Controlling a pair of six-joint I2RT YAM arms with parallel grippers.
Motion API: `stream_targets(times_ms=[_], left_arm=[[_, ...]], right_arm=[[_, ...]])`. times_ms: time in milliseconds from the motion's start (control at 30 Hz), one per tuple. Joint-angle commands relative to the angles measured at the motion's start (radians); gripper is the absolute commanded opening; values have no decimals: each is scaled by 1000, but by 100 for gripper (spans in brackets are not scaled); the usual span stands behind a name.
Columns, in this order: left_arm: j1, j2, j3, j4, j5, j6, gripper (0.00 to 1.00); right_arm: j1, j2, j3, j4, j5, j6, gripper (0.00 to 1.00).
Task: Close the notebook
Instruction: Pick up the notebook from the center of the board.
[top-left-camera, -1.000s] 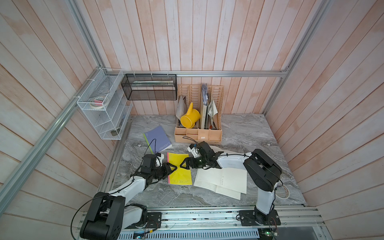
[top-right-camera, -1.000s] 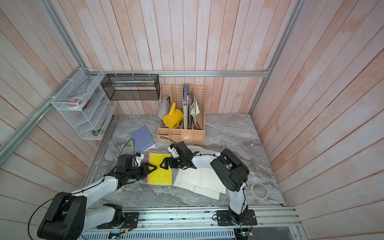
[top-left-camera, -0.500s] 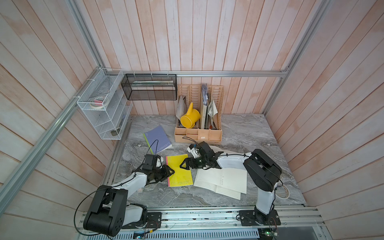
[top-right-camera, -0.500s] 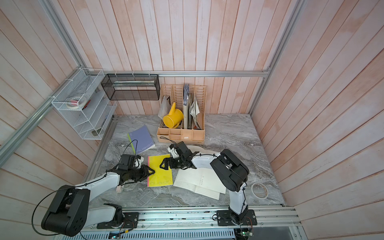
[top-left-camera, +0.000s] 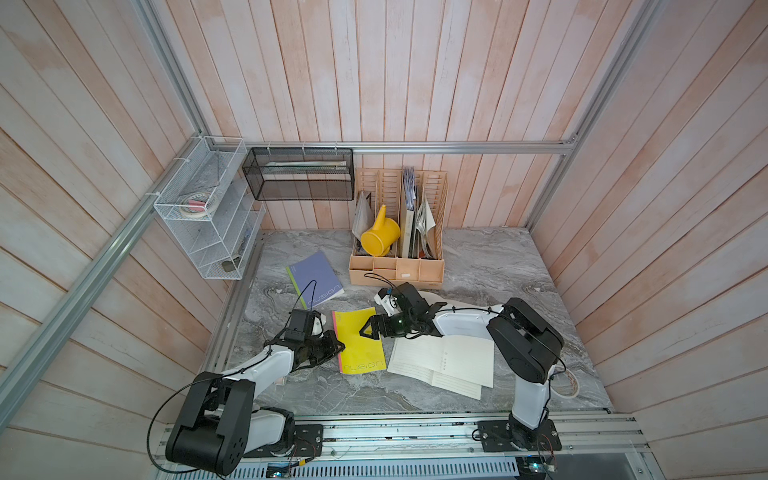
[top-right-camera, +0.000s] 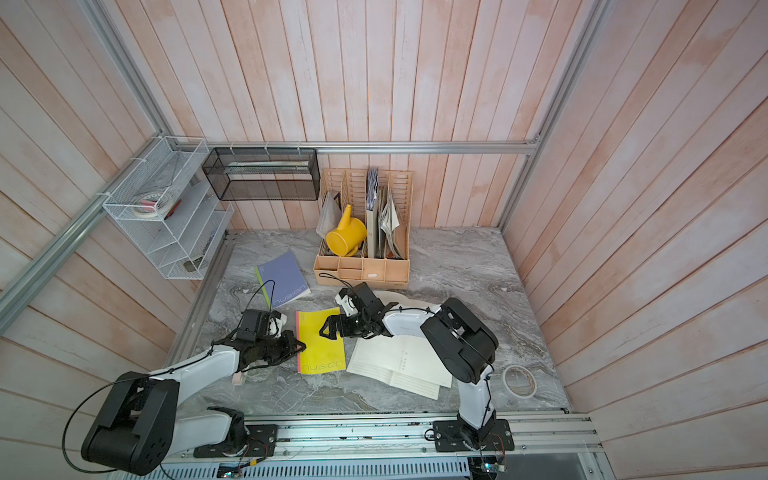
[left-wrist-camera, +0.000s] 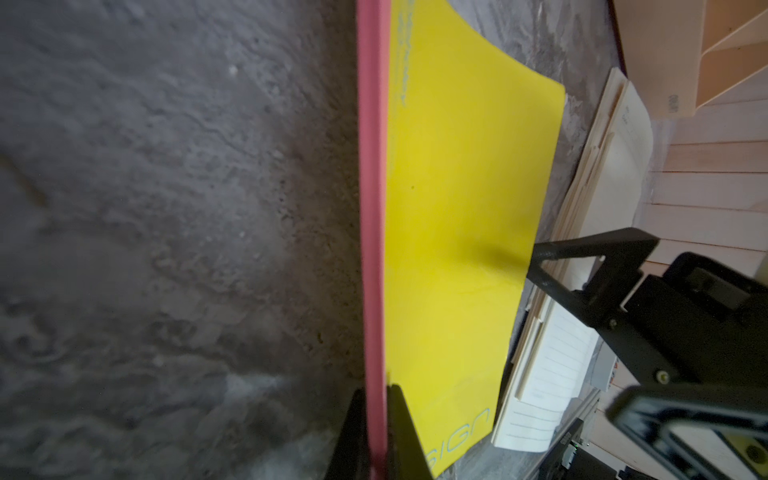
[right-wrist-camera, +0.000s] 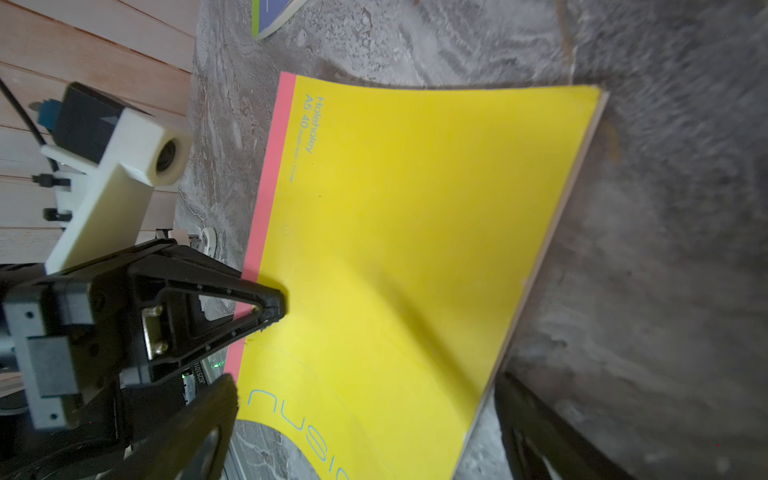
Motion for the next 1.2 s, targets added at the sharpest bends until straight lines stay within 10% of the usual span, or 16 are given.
stream_targets(times_ms=[0, 400, 1167], left_arm=[[-13, -25, 50, -158, -192, 12, 0], [-176, 188, 198, -451, -579, -119, 0], [-320, 199, 217, -726, -624, -382, 0]], right_arm=[[8, -28, 20, -115, 36, -11, 98], [-3, -110, -5, -106, 29, -5, 98], [-172, -296, -69, -146, -93, -116, 98]])
